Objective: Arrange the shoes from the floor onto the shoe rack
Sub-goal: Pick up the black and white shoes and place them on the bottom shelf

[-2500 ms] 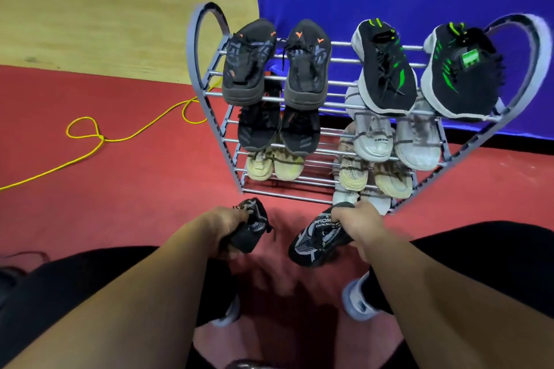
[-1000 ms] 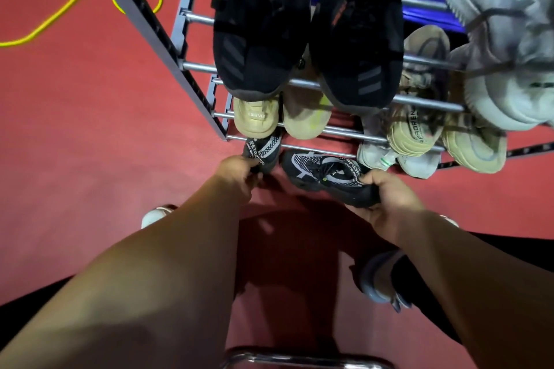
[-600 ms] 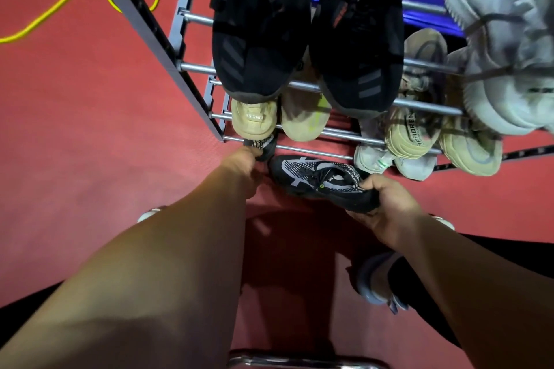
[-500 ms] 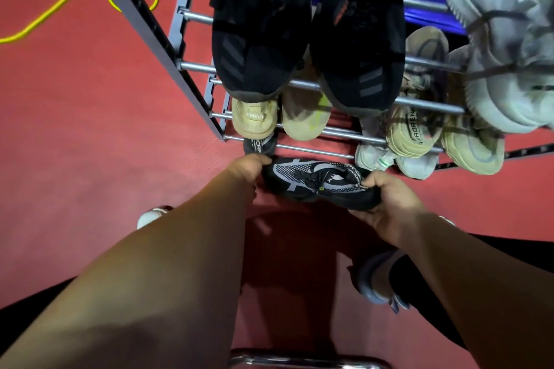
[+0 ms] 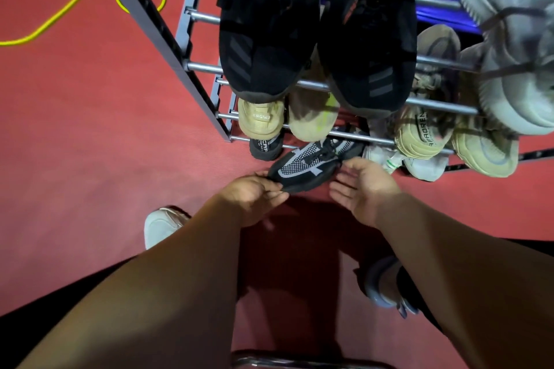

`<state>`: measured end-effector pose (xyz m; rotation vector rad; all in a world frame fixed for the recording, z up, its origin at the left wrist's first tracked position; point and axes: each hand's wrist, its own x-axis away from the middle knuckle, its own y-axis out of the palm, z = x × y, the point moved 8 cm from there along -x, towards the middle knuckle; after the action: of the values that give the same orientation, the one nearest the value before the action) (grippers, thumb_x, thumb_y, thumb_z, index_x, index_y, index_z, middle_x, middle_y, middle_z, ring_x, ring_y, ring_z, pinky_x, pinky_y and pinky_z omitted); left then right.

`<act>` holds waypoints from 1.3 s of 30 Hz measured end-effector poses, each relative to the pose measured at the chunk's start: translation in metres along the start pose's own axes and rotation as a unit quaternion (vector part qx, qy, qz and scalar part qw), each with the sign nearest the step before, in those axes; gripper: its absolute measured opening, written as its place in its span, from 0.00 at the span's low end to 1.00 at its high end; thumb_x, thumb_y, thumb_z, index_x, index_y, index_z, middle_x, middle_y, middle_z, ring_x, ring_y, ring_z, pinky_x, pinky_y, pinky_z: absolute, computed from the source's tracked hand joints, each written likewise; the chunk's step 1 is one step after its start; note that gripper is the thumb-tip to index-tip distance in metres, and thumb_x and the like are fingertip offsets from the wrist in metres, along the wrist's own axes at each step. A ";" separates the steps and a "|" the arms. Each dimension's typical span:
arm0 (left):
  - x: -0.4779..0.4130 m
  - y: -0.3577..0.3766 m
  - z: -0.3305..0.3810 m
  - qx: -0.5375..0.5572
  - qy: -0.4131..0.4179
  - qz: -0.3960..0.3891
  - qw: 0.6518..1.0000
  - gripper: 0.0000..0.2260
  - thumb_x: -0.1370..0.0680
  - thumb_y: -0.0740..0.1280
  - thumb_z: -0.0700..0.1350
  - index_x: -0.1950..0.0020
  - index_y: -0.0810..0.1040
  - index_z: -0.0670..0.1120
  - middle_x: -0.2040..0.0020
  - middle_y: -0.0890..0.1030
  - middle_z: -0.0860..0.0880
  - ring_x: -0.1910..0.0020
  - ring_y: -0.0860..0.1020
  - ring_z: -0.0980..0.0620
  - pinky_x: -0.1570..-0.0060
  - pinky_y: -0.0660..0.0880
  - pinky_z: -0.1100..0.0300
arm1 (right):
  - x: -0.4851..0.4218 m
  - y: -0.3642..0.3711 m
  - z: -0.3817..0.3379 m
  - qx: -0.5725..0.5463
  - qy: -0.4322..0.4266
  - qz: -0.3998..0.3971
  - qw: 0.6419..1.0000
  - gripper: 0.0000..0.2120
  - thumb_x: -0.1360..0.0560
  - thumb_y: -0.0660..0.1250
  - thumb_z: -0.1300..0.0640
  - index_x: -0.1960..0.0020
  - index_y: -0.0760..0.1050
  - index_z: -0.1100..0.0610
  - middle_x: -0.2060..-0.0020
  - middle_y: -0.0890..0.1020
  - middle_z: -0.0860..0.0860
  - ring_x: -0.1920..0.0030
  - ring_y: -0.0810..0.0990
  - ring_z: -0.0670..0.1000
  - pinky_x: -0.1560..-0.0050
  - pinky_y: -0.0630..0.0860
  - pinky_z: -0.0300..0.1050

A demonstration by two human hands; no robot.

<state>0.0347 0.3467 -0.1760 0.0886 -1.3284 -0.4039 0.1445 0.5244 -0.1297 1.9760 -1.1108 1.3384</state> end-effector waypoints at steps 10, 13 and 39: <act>-0.011 0.027 -0.015 0.065 0.012 -0.039 0.997 0.17 0.22 0.58 0.23 0.44 0.74 0.43 0.56 0.86 0.43 0.58 0.86 0.48 0.52 0.82 0.53 | -0.005 0.031 0.014 0.107 -0.022 -0.022 0.994 0.15 0.19 0.66 0.62 0.45 0.70 0.41 0.50 0.82 0.50 0.47 0.85 0.59 0.46 0.83 0.57; -0.010 0.033 -0.002 0.097 0.034 -0.037 0.994 0.16 0.21 0.61 0.25 0.41 0.73 0.44 0.53 0.85 0.42 0.58 0.85 0.47 0.56 0.84 0.54 | -0.015 0.043 -0.003 0.094 -0.081 -0.009 0.992 0.28 0.19 0.63 0.69 0.35 0.68 0.37 0.47 0.85 0.48 0.49 0.87 0.55 0.51 0.84 0.50; -0.007 -0.002 0.042 0.172 0.061 0.056 0.982 0.10 0.17 0.57 0.36 0.49 0.76 0.46 0.52 0.77 0.49 0.52 0.75 0.51 0.59 0.75 0.54 | -0.065 0.071 0.007 -0.056 0.005 0.020 0.998 0.21 0.17 0.64 0.62 0.28 0.66 0.48 0.33 0.78 0.59 0.40 0.82 0.60 0.45 0.82 0.54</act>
<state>-0.0072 0.3540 -0.1730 0.3201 -1.2648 -0.0698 0.0763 0.5030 -0.1943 1.8747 -1.1994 1.2753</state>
